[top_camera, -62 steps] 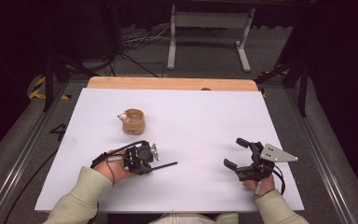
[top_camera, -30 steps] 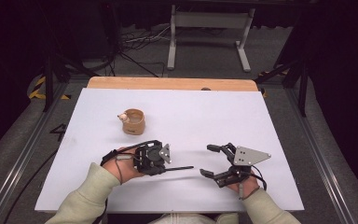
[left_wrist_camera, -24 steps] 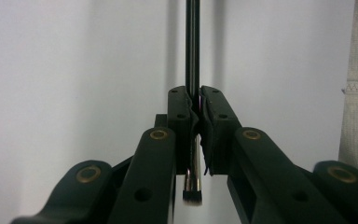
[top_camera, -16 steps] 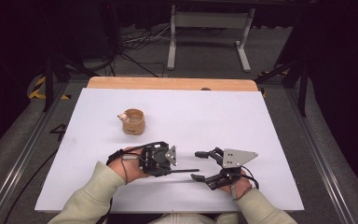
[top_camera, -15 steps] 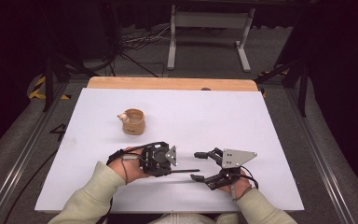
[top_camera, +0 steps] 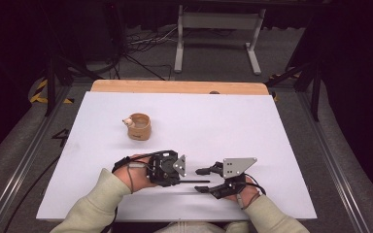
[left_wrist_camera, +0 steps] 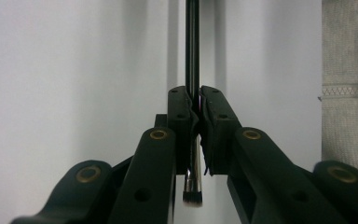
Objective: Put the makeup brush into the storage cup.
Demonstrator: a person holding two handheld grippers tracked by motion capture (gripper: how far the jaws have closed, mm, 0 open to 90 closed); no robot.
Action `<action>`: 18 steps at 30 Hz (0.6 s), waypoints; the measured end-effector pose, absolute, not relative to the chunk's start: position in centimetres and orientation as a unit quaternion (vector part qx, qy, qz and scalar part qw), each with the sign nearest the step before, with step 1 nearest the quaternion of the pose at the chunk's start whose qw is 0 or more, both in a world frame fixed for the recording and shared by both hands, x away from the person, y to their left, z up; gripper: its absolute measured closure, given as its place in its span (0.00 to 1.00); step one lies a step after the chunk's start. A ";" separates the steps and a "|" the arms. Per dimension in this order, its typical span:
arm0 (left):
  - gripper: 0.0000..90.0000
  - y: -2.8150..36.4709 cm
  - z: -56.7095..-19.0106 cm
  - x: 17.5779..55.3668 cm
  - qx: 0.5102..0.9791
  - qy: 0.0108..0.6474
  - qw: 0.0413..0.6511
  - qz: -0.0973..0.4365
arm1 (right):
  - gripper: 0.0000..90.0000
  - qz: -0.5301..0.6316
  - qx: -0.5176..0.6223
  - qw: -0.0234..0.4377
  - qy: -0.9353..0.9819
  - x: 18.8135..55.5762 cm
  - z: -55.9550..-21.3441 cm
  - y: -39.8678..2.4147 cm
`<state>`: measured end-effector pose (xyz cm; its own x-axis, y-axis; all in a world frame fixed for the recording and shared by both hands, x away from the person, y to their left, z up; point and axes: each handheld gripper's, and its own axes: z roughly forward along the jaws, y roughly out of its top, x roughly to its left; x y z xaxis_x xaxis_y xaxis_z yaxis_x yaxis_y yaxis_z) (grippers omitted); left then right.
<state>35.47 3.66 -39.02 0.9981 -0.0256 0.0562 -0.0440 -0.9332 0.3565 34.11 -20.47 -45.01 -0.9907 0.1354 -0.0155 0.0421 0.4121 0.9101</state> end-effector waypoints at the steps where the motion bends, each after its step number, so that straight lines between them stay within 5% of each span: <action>1: 0.92 3.7 -39.0 35.5 0.983 -0.018 0.183 0.026 | 0.56 0.537 0.052 0.042 0.841 34.1 -45.0 -20.4; 18: 0.92 3.7 -38.8 35.3 0.982 -0.025 0.183 0.031 | 0.77 0.516 0.054 0.029 0.854 34.0 -45.0 -20.4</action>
